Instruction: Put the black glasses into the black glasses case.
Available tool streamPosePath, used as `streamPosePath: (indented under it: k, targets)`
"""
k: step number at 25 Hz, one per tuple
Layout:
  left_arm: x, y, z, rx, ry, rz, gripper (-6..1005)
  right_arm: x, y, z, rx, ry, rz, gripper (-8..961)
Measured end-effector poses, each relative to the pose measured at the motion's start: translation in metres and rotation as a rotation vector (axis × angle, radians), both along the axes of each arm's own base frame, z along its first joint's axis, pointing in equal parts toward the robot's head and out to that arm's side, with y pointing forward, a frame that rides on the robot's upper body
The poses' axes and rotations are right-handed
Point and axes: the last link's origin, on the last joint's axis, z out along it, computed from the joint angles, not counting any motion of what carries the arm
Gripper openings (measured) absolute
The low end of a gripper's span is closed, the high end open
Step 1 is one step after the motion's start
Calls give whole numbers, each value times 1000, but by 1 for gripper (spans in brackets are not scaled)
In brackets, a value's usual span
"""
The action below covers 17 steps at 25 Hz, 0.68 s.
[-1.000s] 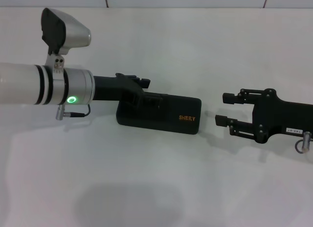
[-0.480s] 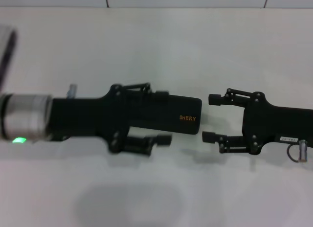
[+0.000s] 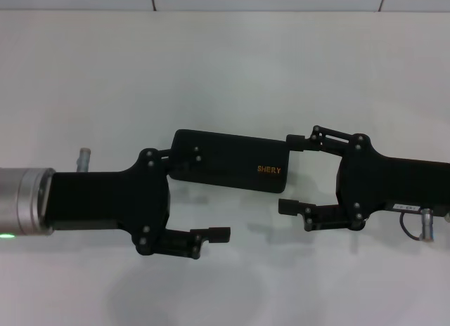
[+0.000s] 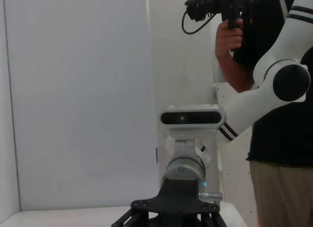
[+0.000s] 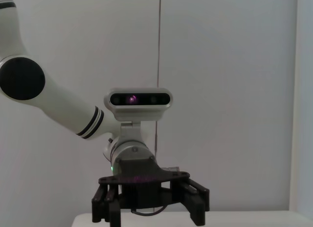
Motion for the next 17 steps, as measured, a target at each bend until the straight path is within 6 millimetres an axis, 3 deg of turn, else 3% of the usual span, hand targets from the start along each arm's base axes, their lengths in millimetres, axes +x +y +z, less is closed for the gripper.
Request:
streamPosePath:
  k: [17]
  targets:
    - [2,-1,-2,36,-17,-27,814,0,2,0,21,-8,17,863]
